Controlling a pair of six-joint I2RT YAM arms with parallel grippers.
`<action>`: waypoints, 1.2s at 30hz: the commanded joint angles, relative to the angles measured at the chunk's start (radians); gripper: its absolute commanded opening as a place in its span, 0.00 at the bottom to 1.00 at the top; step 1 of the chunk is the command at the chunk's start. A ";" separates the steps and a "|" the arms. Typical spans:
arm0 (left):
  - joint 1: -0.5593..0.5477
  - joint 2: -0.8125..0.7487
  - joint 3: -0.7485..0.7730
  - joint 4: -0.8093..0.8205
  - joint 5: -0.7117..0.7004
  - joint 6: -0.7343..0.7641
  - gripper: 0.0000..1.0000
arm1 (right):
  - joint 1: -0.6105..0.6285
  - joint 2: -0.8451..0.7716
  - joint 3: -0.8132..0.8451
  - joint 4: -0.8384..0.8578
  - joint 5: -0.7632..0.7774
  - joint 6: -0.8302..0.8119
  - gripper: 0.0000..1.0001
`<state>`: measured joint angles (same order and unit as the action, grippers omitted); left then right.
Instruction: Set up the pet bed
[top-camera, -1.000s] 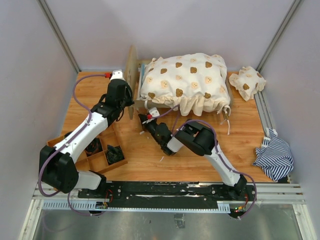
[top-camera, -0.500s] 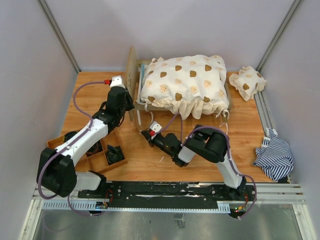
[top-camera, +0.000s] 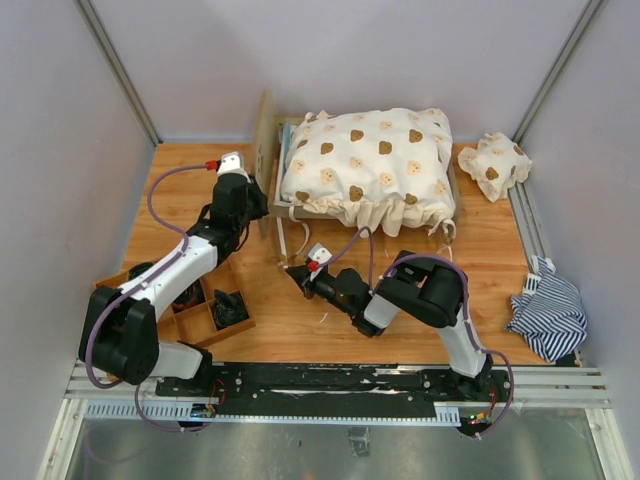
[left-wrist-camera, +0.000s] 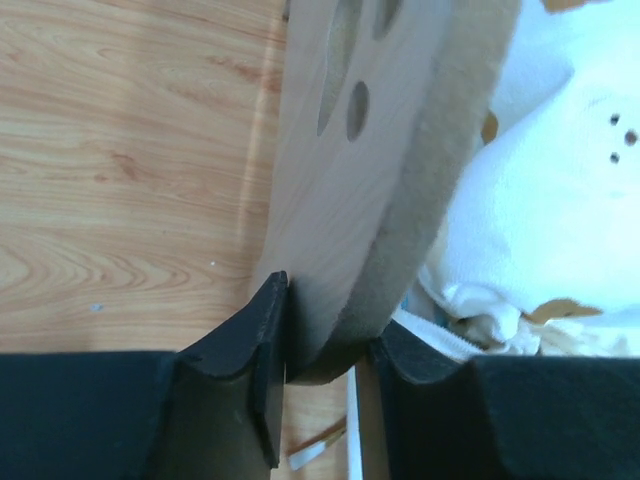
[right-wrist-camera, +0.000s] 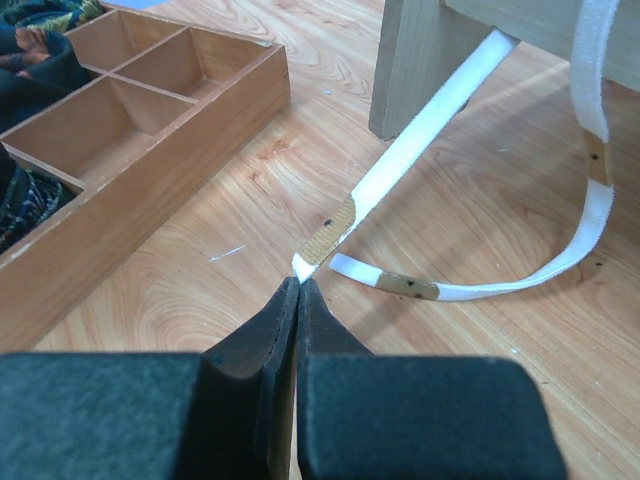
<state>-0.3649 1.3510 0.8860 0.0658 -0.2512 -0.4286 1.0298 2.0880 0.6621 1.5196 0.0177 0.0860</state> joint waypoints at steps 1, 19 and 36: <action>0.054 -0.050 0.030 0.078 0.169 -0.242 0.36 | 0.007 -0.034 0.029 -0.017 -0.026 0.065 0.00; 0.057 -0.351 -0.351 -0.006 0.386 -0.146 0.59 | -0.007 -0.058 0.092 -0.092 -0.096 0.005 0.00; 0.057 -0.141 -0.467 0.261 0.479 -0.218 0.19 | -0.007 -0.067 0.051 -0.068 -0.181 -0.086 0.00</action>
<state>-0.3092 1.2076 0.4484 0.2314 0.2298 -0.6491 1.0264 2.0514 0.7338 1.4094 -0.1154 0.0433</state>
